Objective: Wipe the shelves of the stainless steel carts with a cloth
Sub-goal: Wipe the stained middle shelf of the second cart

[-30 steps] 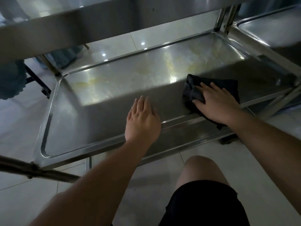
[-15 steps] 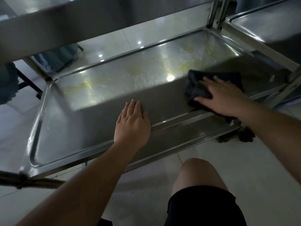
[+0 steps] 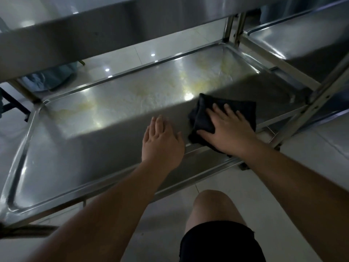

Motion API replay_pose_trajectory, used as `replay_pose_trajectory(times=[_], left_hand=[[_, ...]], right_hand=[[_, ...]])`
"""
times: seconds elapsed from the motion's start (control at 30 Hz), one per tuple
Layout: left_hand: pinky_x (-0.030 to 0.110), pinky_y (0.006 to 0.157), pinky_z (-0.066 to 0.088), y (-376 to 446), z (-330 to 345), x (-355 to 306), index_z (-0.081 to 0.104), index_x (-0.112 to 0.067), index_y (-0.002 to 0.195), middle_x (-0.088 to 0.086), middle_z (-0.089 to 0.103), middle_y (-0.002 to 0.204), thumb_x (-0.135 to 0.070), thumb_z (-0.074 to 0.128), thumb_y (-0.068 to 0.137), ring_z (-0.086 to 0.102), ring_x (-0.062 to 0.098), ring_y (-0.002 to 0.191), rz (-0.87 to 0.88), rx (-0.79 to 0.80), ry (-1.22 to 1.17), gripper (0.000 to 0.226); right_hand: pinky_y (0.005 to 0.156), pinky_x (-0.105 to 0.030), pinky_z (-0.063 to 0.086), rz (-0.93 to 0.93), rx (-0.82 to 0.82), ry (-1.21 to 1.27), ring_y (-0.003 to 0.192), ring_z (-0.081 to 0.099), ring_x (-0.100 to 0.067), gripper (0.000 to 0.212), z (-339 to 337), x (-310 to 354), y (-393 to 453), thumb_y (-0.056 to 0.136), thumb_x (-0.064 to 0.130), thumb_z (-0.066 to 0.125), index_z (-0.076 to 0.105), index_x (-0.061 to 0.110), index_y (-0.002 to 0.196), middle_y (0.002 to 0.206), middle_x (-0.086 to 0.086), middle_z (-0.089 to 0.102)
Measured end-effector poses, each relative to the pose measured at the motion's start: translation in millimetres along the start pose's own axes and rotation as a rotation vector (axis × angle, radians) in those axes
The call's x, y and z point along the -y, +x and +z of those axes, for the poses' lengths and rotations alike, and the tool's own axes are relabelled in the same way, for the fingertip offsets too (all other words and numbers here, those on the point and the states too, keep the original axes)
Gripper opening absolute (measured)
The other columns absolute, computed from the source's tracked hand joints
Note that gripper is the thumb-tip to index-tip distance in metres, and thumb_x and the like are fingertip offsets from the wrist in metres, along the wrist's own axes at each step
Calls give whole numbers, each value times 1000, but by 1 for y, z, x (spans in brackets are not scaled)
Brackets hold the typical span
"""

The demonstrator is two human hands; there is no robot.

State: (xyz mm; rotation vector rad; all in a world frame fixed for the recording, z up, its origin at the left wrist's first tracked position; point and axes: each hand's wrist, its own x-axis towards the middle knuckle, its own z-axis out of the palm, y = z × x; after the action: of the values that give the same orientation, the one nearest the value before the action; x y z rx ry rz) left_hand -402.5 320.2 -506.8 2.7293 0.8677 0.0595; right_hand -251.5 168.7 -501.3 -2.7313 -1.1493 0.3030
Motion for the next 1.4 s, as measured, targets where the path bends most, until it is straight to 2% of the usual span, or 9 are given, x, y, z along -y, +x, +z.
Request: replay_pose_trajectory(times=[0.13,0.37,0.6,0.73,0.83,1.0,1.13,1.3,1.4], left_hand=[[32,124,-4,1,13,9,15,-20,169,0,13,177,-66,22,103,4,17,164,-42,-65,-36,80],[33,124,-4,0,17,9,16,-21,167,0,17,176,-71,17,101,7,18,163,-31,-99,4,82],[35,126,0,-1,16,6,21,-20,165,1,23,173,-69,19,103,11,20,162,-26,-125,26,79],[34,126,-3,-2,16,7,17,-20,166,1,20,174,-71,13,102,8,19,163,-13,-115,31,82],[34,125,-4,-2,17,10,16,-20,167,1,18,175,-73,9,102,6,19,163,5,-111,34,84],[33,126,-4,-2,17,9,17,-19,167,1,18,176,-73,11,102,5,17,163,0,-123,40,85],[33,126,-3,-3,16,6,20,-19,167,1,20,175,-74,13,102,6,17,162,-7,-137,23,86],[32,126,-4,-3,15,6,21,-18,168,1,22,175,-72,15,102,7,17,163,-11,-131,28,85],[32,127,-4,-3,15,5,21,-16,168,2,20,175,-70,14,101,6,18,163,-13,-122,31,86]], right_hand=[[126,-54,12,5,-31,-2,159,10,-21,81,-11,-49,14,89,81,21,16,42,160,172,14,13],[124,-59,15,366,-151,-25,156,17,-36,71,-40,-168,58,96,69,27,23,35,158,172,-1,19],[125,-59,9,545,-144,5,158,8,-36,74,-37,-131,50,99,62,23,20,26,164,173,-4,11],[126,-56,11,191,-80,-16,159,9,-31,78,-15,-64,19,95,66,17,17,30,163,173,1,12],[127,-52,10,43,-29,-18,160,7,-23,79,-22,-81,32,92,68,14,14,35,163,173,10,9],[125,-60,14,352,-181,-38,157,14,-36,71,-46,-168,92,96,61,24,21,30,160,172,-1,15],[124,-60,14,471,-199,21,156,12,-40,75,-49,-156,132,97,60,25,20,26,163,172,-4,14],[119,-56,28,80,-112,23,148,30,-37,62,-37,-52,122,99,52,35,40,20,152,162,-9,34],[126,-44,15,-257,-16,-59,158,14,-22,80,-8,-9,84,95,70,24,26,28,163,171,10,18]])
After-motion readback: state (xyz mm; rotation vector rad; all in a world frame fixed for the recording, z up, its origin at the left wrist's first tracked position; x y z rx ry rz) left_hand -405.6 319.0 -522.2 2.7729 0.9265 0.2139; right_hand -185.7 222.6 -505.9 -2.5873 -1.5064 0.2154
